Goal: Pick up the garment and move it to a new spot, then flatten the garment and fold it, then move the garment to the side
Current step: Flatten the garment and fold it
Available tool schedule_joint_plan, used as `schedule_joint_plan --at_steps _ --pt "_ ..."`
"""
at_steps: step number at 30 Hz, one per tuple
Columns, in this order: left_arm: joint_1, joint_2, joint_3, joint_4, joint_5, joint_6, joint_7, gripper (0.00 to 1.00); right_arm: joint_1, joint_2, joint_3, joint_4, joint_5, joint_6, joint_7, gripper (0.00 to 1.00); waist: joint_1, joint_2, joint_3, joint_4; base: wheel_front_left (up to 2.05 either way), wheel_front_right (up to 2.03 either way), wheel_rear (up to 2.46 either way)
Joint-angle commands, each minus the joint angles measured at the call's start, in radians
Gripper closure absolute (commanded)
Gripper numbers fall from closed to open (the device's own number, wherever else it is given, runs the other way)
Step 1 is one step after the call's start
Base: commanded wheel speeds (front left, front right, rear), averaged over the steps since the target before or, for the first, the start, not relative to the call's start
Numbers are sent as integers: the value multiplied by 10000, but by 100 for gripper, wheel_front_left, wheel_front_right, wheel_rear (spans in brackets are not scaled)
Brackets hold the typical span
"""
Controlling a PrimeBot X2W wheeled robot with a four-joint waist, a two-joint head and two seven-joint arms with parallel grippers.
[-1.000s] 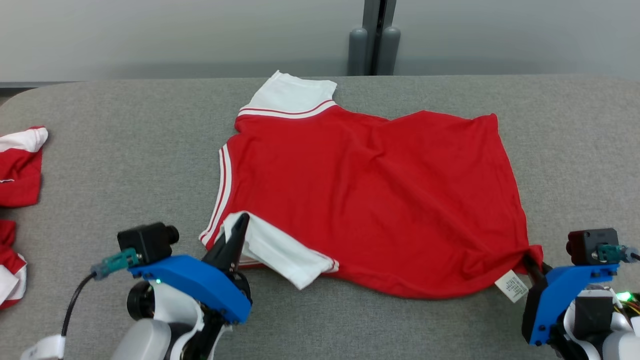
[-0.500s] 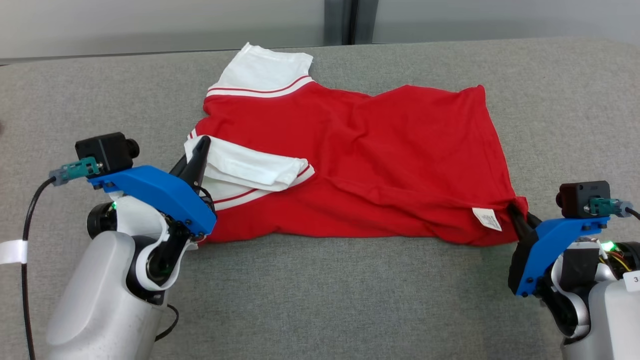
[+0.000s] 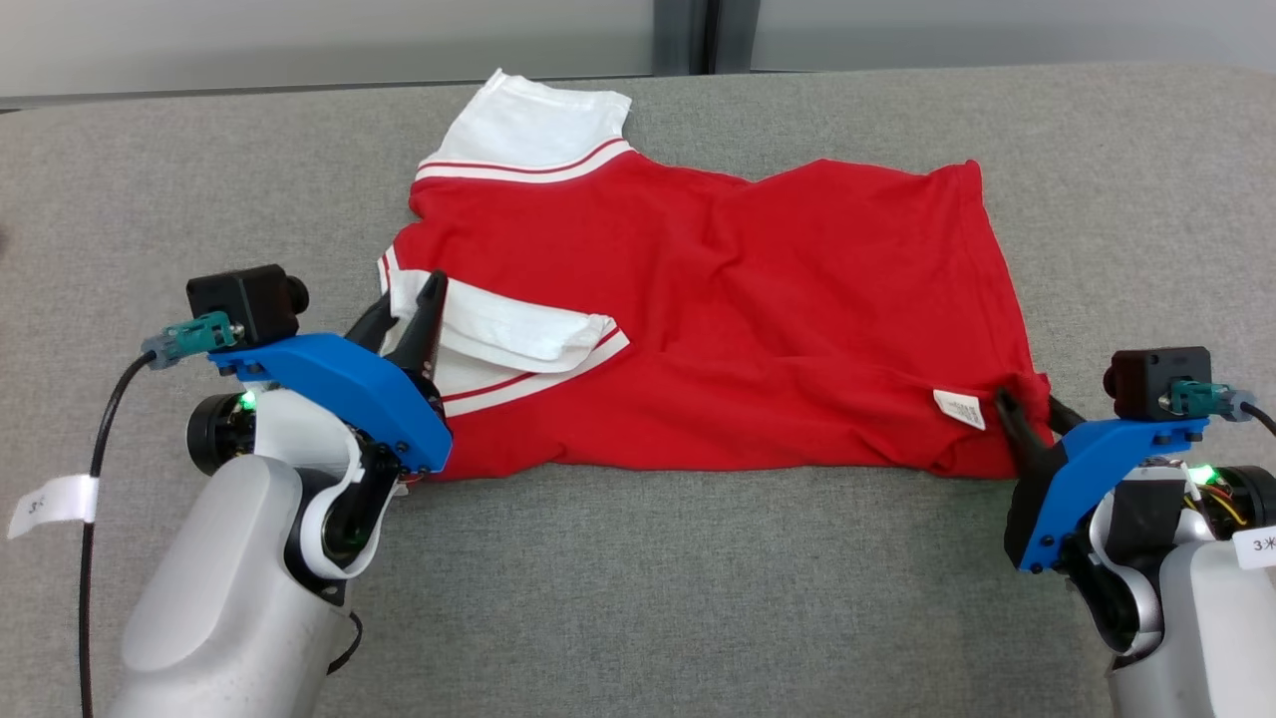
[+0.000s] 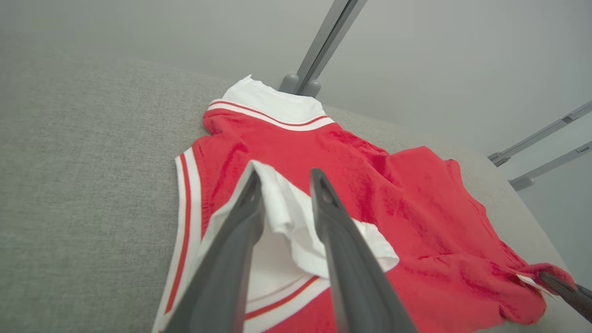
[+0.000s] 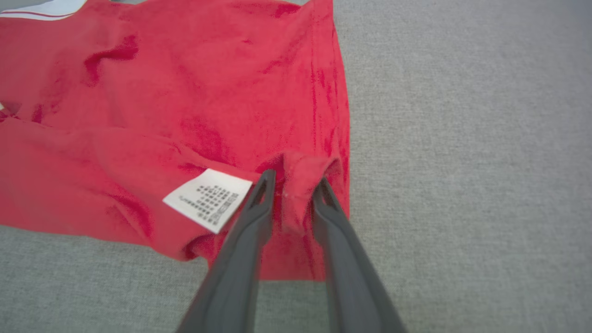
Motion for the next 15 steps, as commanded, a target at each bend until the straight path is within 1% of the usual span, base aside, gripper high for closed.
schedule_joint_plan --at_steps 1,4,6,8,11,13,15 --pt "19 51 -50 -14 203 -58 -224 0 -129 19 -32 -5 -51 1 -98 0 -1 -3 -30 34 0 0 0" --pt "556 60 -34 -225 593 136 -1135 0 133 55 -138 -253 -37 1 -198 0 -1 -3 -156 92 0 0 0" --pt "1017 214 -87 -447 1026 405 -1735 0 403 80 -326 -522 16 1 -242 0 -1 -3 -258 137 0 0 0" --pt "1581 241 -141 -709 1327 720 -2174 0 684 108 -520 -863 41 1 -177 0 -1 -3 -359 200 0 0 0" --pt "2428 328 -249 -1046 1673 1182 -2485 0 1199 133 -914 -1387 15 1 16 0 -1 -3 -519 341 0 0 0" --pt "2856 312 -374 -1181 1790 1453 -2470 0 1491 158 -1148 -1629 82 1 133 0 -1 -3 -612 438 0 0 0" --pt "3088 295 -497 -1214 1915 1635 -2390 0 1725 169 -1353 -1695 55 1 238 0 -1 -3 -693 505 0 0 0"
